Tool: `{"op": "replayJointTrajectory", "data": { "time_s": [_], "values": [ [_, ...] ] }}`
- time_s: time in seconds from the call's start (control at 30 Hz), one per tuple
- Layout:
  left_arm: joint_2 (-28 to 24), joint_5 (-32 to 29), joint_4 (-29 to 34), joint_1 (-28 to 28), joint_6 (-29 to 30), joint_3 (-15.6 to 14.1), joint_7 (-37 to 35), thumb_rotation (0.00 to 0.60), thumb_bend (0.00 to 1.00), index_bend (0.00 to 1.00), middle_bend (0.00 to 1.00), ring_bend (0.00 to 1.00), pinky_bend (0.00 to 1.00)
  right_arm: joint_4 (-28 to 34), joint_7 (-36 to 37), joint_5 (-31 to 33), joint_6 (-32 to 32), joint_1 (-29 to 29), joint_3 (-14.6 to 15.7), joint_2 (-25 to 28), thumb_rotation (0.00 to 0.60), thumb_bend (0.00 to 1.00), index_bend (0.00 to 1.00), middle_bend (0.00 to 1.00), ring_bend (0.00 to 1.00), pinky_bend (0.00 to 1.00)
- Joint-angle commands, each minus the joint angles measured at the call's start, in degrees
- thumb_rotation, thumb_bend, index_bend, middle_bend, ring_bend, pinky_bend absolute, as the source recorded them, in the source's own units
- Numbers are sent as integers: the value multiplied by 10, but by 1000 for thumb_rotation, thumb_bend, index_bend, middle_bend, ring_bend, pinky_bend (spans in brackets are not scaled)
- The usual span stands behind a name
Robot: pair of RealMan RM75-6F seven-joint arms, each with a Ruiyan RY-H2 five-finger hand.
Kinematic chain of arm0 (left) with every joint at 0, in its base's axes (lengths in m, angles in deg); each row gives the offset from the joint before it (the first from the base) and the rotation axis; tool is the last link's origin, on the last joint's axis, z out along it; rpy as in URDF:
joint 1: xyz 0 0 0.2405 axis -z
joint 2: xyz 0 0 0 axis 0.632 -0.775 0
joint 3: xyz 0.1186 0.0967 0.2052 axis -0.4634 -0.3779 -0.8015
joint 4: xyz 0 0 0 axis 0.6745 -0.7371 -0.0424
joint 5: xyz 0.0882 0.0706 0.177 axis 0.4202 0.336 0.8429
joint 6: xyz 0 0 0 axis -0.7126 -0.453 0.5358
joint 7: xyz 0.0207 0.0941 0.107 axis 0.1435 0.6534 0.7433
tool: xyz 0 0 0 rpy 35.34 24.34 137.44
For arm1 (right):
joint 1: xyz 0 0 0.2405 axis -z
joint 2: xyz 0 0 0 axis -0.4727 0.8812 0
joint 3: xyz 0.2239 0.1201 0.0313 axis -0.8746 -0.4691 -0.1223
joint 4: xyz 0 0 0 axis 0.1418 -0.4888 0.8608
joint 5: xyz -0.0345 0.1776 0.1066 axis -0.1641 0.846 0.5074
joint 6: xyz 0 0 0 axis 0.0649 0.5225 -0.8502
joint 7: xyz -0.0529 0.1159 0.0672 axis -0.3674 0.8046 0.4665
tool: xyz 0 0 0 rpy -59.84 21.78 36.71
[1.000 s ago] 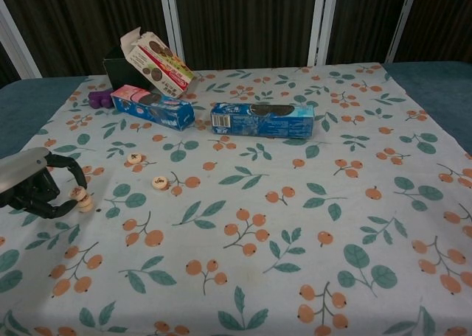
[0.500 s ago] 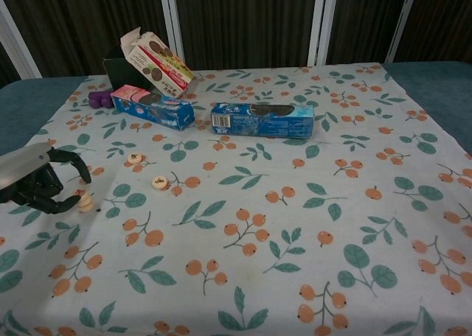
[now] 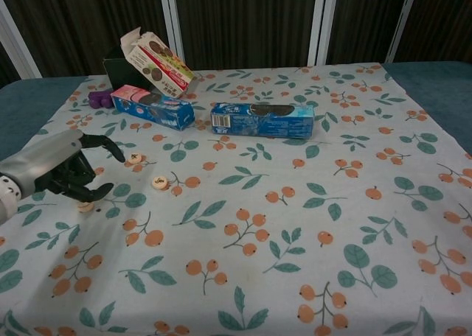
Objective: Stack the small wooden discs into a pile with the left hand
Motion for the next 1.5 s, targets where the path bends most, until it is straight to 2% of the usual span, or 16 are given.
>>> {"op": "replayJointTrajectory", "data": {
  "time_s": [0.03,0.27,0.57,1.5],
  "values": [
    [38,-23,-5,21,10,15,52,600,406,327,1000,1000,1000,0,1,0,0,0,0,1,600,142,0,0,0,0],
    [114,-65,-65,58,26,35,144,600,412,334,1000,1000,1000,0,3,-1,-1,-1,1,2,600,142,0,0,0,0],
    [180,-88,-157,89,28,52,185,600,430,373,1000,1000,1000,-2,16,-1,5,0,1,7,600,142,0,0,0,0],
    [208,-74,-206,92,18,47,176,600,430,437,1000,1000,1000,-7,29,-4,14,1,-1,9,600,142,0,0,0,0]
  ]
}}
